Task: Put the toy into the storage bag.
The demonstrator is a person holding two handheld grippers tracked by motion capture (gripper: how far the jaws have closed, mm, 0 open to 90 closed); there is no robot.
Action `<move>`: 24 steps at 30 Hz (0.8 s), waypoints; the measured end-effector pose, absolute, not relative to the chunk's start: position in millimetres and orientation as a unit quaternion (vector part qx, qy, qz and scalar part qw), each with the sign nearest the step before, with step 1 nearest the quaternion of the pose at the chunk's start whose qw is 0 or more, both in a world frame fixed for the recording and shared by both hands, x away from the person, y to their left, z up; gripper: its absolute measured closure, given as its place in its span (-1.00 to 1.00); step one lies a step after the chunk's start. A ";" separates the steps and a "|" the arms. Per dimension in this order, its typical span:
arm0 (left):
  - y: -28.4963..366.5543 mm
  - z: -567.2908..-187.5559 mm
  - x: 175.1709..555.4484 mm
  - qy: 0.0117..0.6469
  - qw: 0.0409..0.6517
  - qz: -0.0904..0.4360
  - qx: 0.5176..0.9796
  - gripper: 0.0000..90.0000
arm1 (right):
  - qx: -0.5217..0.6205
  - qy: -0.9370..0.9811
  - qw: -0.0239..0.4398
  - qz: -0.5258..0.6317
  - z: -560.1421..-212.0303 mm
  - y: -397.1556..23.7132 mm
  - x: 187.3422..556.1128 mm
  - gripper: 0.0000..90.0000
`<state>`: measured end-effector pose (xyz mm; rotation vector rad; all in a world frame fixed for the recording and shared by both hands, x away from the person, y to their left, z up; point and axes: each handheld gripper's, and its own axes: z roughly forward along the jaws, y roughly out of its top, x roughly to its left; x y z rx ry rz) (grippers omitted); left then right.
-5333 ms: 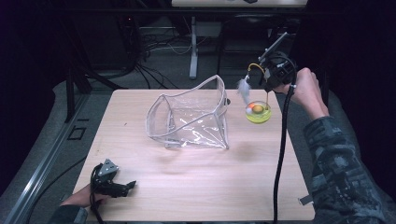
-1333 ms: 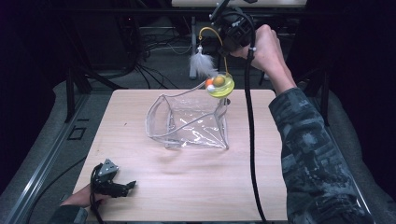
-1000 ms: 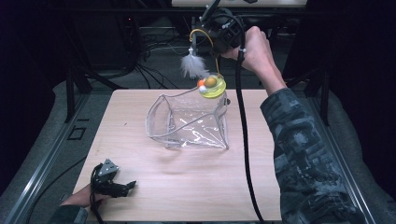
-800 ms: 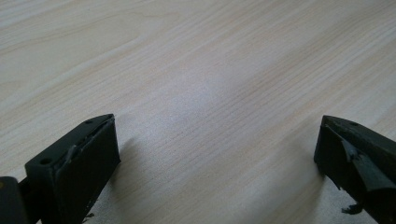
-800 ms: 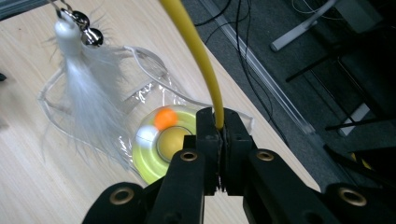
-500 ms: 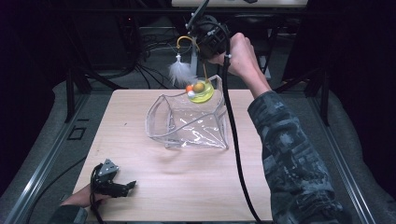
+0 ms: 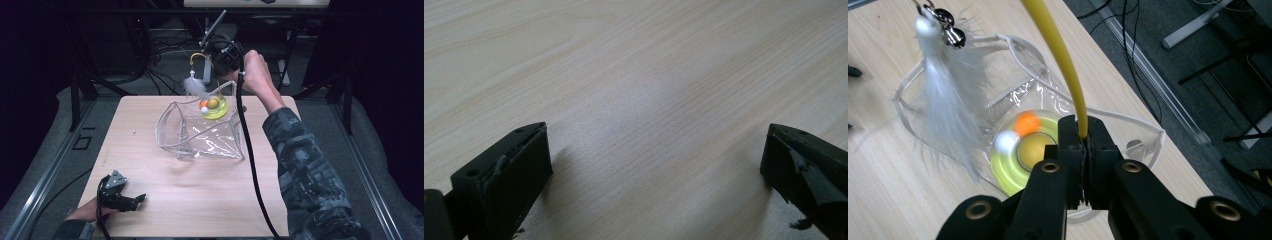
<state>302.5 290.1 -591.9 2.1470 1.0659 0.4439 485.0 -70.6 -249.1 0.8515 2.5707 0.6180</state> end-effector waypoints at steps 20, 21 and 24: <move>290.1 -592.0 302.5 0.410 0.345 0.171 0.827 -1.00 | 0.308 0.915 0.158 0.205 -296.1 -87.7 496.5 0.95; 290.1 -592.0 302.5 0.410 0.345 0.171 0.827 -1.00 | 0.310 0.916 0.153 0.204 -298.0 -87.5 497.0 0.95; 290.1 -592.0 302.5 0.410 0.345 0.171 0.827 -1.00 | 0.309 0.918 0.147 0.200 -306.3 -84.9 498.3 0.95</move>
